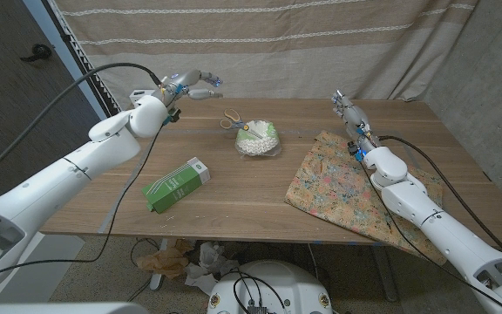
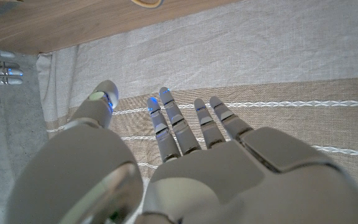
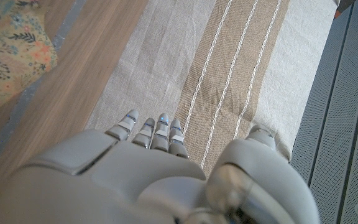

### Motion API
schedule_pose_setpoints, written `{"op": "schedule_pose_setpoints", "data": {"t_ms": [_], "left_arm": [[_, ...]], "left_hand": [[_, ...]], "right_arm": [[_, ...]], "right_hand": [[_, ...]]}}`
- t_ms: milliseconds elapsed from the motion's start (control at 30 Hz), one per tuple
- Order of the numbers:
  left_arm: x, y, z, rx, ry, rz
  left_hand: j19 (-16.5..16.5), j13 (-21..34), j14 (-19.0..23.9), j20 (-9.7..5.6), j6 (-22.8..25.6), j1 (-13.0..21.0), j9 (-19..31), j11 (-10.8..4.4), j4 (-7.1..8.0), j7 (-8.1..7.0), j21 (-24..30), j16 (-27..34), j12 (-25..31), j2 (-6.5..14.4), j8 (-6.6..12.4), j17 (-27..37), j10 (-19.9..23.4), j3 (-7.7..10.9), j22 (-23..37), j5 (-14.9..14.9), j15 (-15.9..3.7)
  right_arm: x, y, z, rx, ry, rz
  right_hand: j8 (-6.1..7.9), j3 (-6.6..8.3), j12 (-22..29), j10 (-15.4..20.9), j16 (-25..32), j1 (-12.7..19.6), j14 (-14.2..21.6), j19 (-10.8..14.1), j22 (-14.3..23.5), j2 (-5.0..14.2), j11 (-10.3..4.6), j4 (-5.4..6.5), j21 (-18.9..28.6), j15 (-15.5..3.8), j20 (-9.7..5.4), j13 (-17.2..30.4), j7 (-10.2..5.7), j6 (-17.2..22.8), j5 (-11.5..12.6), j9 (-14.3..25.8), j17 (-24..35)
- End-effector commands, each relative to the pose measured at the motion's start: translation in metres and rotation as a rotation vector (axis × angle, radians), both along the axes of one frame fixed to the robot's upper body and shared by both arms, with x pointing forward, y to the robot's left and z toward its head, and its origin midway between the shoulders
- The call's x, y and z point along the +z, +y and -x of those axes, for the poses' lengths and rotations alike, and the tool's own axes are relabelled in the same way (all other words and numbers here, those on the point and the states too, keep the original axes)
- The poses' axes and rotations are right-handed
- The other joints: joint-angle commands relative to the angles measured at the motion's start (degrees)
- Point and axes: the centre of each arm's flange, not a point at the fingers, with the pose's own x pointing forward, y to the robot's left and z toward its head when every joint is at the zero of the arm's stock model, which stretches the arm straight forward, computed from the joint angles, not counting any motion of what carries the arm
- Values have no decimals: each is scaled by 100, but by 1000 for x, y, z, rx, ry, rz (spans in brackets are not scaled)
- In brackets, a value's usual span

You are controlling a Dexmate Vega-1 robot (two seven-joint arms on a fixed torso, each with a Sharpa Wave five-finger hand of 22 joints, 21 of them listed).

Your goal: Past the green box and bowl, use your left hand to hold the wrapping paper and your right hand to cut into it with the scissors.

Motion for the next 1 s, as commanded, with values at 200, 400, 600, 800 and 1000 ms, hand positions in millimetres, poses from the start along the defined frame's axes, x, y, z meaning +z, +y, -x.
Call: {"op": "schedule_pose_setpoints", "data": {"t_ms": [200, 400, 600, 800, 1000], "left_arm": [[18, -23, 0, 113, -85, -184], [18, -33, -1, 153, -110, -256], [20, -42, 1, 201, -135, -320], [20, -47, 1, 210, -143, -350], [19, -49, -5, 170, -78, -361]], "left_hand": [[62, 36, 67, -95, 364, 107, 12, 11, -18, 69, -45, 8, 59, 0, 139, 16, 183, -57, 10, 98, -971], [63, 46, 76, -89, 412, 107, -1, 9, -13, 45, -57, 5, 71, -9, 142, 18, 247, -84, 11, 120, -972], [61, 52, 75, -91, 527, 118, -22, 12, -12, 30, -67, 1, 98, -5, 165, 19, 361, -104, 12, 145, -977], [63, 56, 85, -115, 456, 133, -41, 9, -13, 26, -73, 1, 106, -2, 116, 20, 423, -117, 11, 166, -982], [56, 56, 51, -109, 539, 426, -41, 2, -42, 49, -87, -23, 45, 181, 120, 19, 376, 53, 11, 177, -1006]], "right_arm": [[0, -4, 2, -11, 1, -7], [0, -6, 3, -16, -3, -4], [1, -7, 4, -13, -8, -11], [2, -8, 4, -7, -1, -15], [6, -7, 5, -7, -7, -11]], "right_hand": [[0, -14, 35, 24, -3, 43, -31, -5, 26, 14, -17, -47, -22, -12, 40, 23, -7, -6, 39, 17, 10], [2, -14, 35, 26, -1, 48, -28, -2, 26, 16, -14, -49, -27, -7, 36, 24, -6, -4, 40, 17, 10], [3, -15, 34, 27, 0, 51, -30, -3, 26, 18, -9, -51, -32, -3, 37, 24, -5, -6, 40, 17, 10], [7, -15, 33, 30, 1, 59, -31, 6, 27, 24, -9, -55, -41, -27, 35, 25, -1, -4, 41, 17, 9], [7, -15, 30, 28, 1, 66, -34, 10, 27, 30, -5, -59, -50, -32, 30, 26, -2, -10, 41, 17, 9]]}}
